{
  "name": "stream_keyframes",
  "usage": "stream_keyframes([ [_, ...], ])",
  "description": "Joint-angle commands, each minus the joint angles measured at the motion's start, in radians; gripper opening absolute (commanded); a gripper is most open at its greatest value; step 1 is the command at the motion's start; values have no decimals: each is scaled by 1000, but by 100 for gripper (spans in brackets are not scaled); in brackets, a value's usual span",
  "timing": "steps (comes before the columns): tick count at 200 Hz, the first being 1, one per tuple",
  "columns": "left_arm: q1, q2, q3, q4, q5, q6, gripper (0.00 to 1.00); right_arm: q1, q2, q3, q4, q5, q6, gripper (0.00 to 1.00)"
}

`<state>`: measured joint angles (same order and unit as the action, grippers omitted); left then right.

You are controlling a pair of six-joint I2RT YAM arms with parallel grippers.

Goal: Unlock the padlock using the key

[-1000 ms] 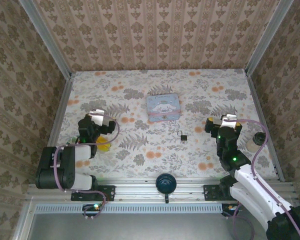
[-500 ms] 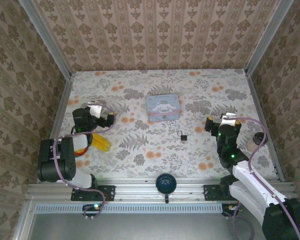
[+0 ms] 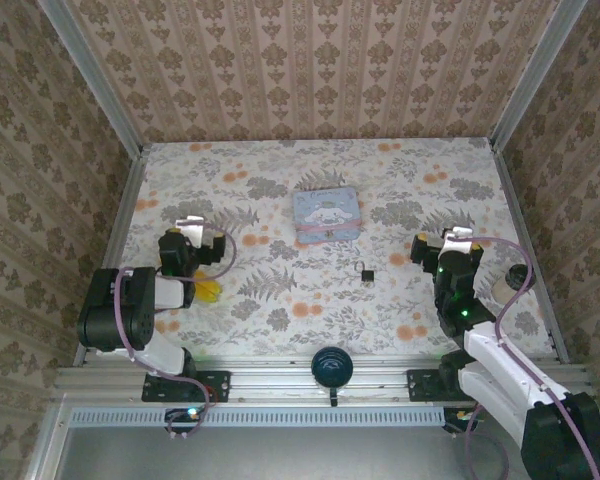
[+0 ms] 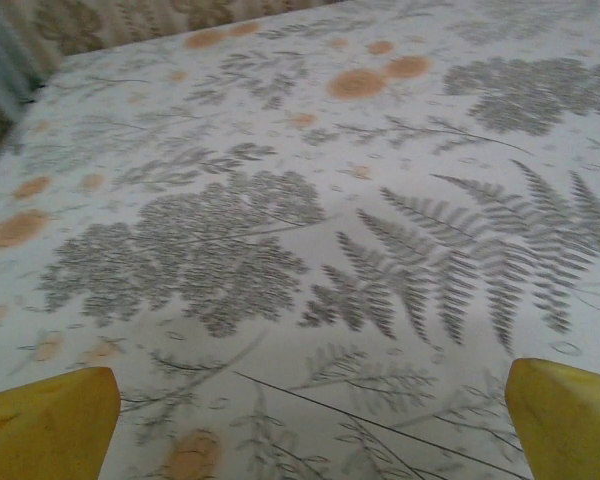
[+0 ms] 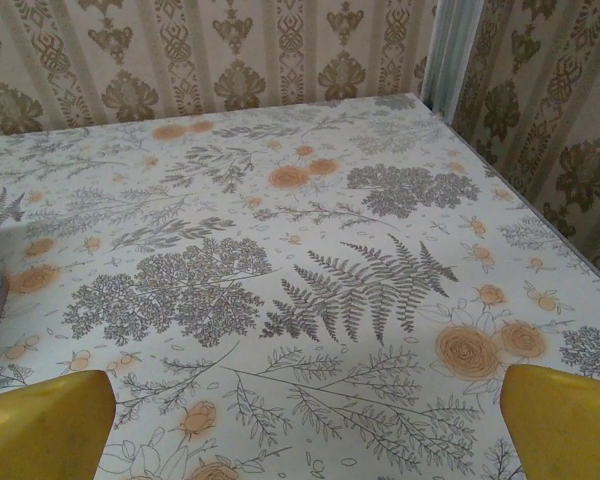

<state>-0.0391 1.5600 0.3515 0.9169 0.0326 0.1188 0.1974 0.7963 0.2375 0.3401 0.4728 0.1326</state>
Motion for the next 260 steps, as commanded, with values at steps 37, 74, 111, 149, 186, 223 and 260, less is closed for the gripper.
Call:
stream_keyframes([
  [37,28,-4,35,12,24,-34,100,-97,163,-35,288,-108,-84,100],
  [74,30,-2,35,13,18,-36,100,-133,377,11,451,-156,-91,100],
  [111,30,-3,37,10,16,-39,100,-154,513,71,510,-187,-55,100],
  [149,30,-3,37,7,15,-39,100,-161,642,77,600,-208,-49,100],
  [186,31,-3,37,8,15,-40,100,-170,641,91,576,-211,-36,100],
  [223,31,-3,38,8,13,-40,100,-172,643,91,576,-228,-40,100],
  [260,31,-3,37,8,13,-41,100,-170,729,56,722,-430,-125,100],
])
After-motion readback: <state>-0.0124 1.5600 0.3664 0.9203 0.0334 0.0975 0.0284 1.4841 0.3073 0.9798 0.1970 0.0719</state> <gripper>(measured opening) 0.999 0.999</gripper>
